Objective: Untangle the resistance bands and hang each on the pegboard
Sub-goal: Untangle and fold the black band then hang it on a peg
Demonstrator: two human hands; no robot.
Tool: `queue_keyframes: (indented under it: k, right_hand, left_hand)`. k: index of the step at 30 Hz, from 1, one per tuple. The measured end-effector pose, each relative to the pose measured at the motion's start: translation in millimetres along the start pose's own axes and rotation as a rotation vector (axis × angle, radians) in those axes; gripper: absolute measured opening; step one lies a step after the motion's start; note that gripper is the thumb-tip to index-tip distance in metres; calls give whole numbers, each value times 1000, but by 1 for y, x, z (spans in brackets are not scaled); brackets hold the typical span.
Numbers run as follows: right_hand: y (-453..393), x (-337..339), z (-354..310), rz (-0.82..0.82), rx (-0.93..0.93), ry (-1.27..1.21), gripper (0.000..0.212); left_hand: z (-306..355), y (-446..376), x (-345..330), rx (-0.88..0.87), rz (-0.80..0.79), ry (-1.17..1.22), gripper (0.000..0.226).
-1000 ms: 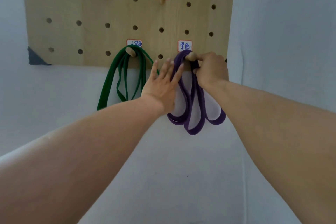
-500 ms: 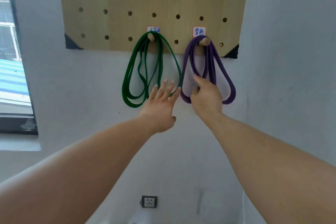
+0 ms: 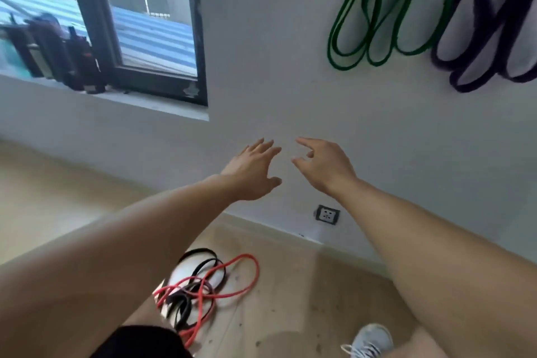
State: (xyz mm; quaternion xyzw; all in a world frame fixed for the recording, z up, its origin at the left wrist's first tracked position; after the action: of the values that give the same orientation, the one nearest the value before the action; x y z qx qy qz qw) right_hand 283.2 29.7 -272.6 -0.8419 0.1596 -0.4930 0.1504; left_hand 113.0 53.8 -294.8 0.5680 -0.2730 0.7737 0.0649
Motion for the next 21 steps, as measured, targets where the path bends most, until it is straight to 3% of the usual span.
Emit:
queue_keyframes:
  k: [6,12,15,21]
  right_hand:
    - [37,-121,-30,-322,64,51,62]
    - [48,-229,-39,-497,77,35,63]
    - [55,-276,-43,-564,65,-13,61]
    - [103,-364,-38,-773,1,-22,37]
  left_hand:
    - [-87,77,-43,211,-218,-15,78]
    - [-160,113,-78,461,-317,25,76]
    - [-181,121,-97,584,-452,73,80]
    - [-196,113,-109,638,-537,195,73]
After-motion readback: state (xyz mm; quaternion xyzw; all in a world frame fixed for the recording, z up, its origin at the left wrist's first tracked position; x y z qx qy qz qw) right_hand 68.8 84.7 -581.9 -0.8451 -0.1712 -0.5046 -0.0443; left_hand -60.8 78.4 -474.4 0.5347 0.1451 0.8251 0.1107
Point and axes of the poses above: each hand's wrist, its own y-axis away from the middle knuckle, its own x-axis out of the back of the hand, z = x × y, the point moved 3 cm from there along -y, towards the middle knuckle, and after that the axes turned 11 degrees about z, right-handed, at the moved point
